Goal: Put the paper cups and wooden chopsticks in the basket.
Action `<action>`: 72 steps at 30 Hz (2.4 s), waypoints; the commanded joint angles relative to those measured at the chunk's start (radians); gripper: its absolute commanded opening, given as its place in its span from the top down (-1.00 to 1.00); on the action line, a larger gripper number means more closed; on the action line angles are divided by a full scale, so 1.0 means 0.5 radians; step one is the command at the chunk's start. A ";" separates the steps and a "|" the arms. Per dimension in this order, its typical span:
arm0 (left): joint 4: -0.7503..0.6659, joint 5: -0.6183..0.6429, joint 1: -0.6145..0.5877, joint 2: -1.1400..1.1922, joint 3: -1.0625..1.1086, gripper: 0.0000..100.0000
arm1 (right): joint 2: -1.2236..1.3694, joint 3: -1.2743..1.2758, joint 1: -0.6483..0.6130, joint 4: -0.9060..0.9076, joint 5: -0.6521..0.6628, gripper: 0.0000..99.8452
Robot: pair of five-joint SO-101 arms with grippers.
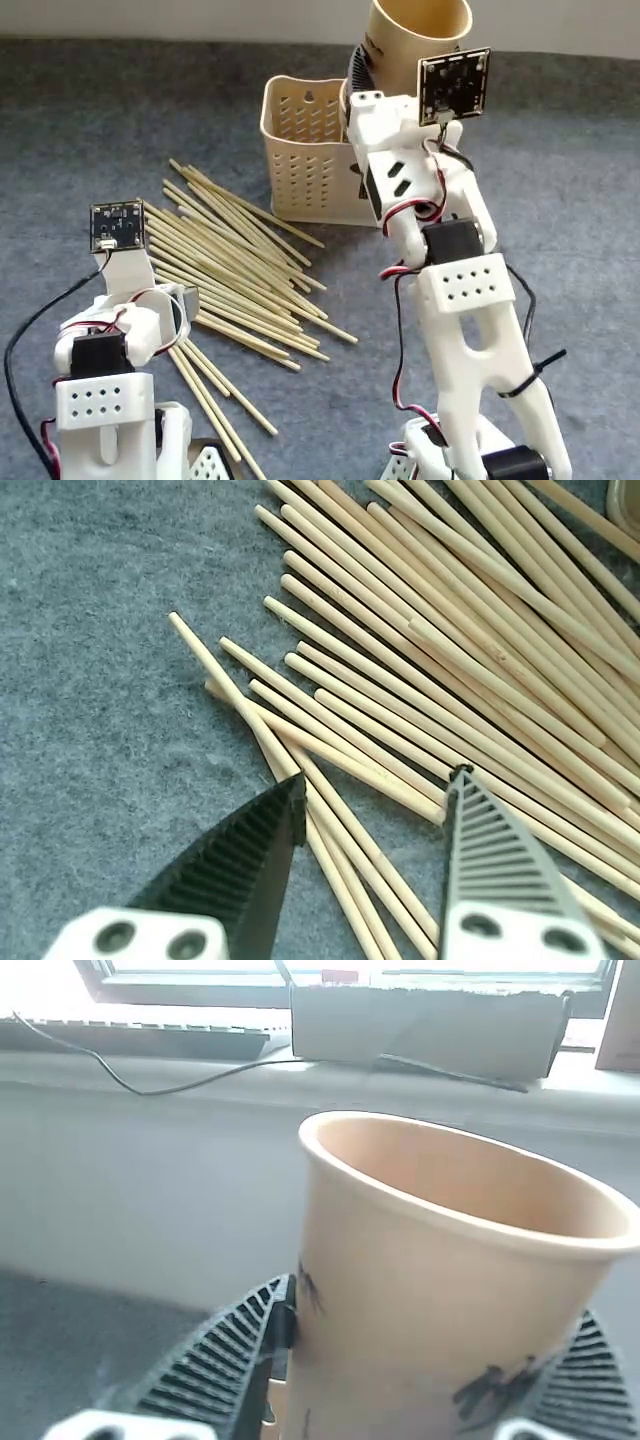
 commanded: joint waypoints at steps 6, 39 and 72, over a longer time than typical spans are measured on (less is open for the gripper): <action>-0.021 0.021 -0.023 -0.023 -0.008 0.54 | 0.226 -0.078 0.020 -0.176 0.031 0.33; -0.025 0.021 -0.023 -0.023 -0.005 0.54 | -0.094 -0.167 -0.115 0.499 0.365 0.02; -0.037 0.021 -0.023 -0.023 0.023 0.54 | -0.091 -0.713 -0.087 1.343 0.107 0.13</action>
